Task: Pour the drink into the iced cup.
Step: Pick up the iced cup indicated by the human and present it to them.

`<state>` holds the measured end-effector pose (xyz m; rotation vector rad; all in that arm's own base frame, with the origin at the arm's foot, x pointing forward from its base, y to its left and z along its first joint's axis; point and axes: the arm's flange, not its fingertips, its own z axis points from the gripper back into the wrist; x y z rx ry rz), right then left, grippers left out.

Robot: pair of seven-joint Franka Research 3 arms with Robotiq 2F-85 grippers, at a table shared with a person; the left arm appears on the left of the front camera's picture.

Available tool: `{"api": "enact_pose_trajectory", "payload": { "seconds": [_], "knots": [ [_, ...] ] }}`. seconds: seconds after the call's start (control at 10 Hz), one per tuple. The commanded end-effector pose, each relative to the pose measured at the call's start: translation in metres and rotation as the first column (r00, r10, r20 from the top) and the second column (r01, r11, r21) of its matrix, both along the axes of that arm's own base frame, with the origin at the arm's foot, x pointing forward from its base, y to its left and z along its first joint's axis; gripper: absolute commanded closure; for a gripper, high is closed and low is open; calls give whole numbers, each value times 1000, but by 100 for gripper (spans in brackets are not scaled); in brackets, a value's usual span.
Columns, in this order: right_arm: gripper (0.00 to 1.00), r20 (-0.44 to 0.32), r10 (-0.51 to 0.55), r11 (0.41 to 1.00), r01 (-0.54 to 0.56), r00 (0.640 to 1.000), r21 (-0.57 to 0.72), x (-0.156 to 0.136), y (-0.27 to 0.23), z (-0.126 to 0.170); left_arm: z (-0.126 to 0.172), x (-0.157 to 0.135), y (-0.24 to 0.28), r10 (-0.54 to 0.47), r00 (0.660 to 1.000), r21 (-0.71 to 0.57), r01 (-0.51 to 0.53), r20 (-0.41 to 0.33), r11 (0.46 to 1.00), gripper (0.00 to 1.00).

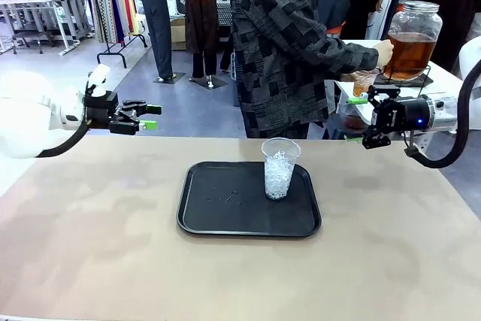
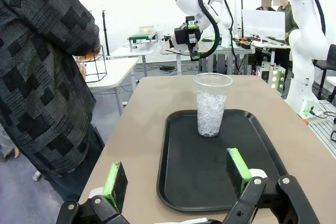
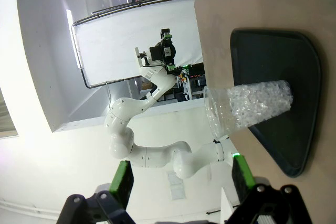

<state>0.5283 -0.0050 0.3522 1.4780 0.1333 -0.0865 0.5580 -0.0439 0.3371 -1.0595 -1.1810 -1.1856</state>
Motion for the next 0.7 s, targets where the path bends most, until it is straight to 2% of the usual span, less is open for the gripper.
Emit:
{"api": "enact_pose_trajectory", "payload": {
  "seconds": [0.0, 0.6],
  "knots": [
    [0, 6, -2, 1000, 2, 1000, -1, 0, 0, 1, 1, 0, 0, 1, 1000, 0, -1, 2, 1000, 0],
    [0, 6, -2, 1000, 2, 1000, -1, 0, 0, 1, 1, 0, 0, 1, 1000, 0, -1, 2, 1000, 0]
  ]
}}
